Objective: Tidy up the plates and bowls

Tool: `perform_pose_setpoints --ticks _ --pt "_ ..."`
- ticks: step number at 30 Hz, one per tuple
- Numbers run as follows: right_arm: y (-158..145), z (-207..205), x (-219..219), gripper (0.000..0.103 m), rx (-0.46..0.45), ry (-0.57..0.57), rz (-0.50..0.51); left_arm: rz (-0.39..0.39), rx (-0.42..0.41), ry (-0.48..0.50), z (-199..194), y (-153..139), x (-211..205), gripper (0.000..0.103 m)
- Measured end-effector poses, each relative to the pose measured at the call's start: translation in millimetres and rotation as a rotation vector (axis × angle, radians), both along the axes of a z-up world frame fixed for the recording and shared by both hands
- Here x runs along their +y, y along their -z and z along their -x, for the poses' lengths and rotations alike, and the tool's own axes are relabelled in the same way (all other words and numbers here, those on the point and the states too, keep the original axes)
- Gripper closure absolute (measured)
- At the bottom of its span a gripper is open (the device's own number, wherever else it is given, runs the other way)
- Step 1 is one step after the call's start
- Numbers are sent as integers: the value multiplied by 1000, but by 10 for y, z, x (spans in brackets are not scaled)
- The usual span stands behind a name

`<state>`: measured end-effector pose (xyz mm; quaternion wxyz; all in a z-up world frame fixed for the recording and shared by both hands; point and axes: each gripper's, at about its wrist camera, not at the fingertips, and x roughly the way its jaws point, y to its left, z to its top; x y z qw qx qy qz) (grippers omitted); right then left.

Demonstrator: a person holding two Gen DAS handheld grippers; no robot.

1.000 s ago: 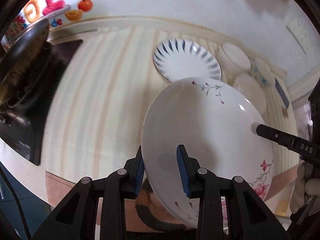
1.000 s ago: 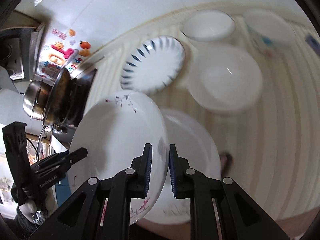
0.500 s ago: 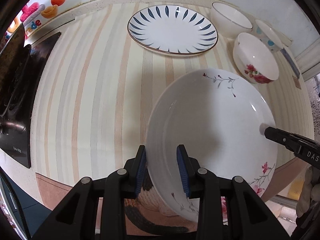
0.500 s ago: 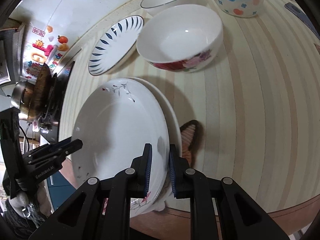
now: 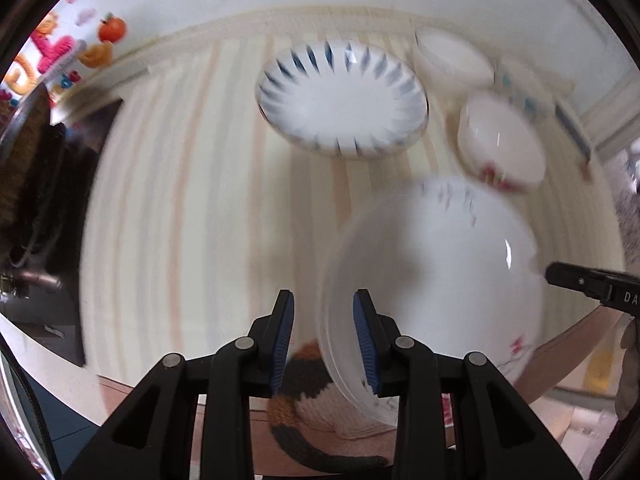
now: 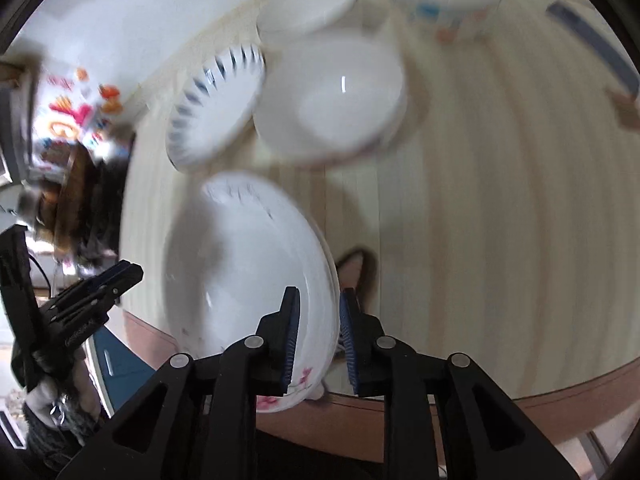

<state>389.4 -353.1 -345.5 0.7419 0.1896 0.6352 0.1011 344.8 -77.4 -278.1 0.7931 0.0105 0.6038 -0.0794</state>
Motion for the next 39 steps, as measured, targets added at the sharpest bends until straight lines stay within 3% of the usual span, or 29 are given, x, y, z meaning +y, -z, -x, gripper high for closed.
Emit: perform_pose_setpoints --ticks 3,7,12,18,22,26,29,32,39 --pt "-395 -177 -5 62 -61 53 -58 42 -46 -46 -265 -285 191 73" --pt "-522 -610 251 58 -68 76 -103 55 -69 -66 -779 -375 326 73" --pt "-272 -1361 560 58 -20 110 -53 69 13 -60 -1476 -72 405 73" --pt "125 -2003 768 58 58 85 48 46 71 -1 -1981 379 365 73" --pt "388 -2196 854 60 118 53 103 45 126 19 -2132 654 364 73" --pt "538 -2271 962 78 139 16 162 72 152 41 -2174 808 343 74" --pt "614 -2317 1034 86 139 -12 225 105 114 68 -2148 830 279 84" --pt "622 -2315 1083 88 129 -30 255 80 93 72 -2108 814 230 84" --pt "565 -2244 1074 91 101 -25 220 50 47 70 -1916 676 214 84"
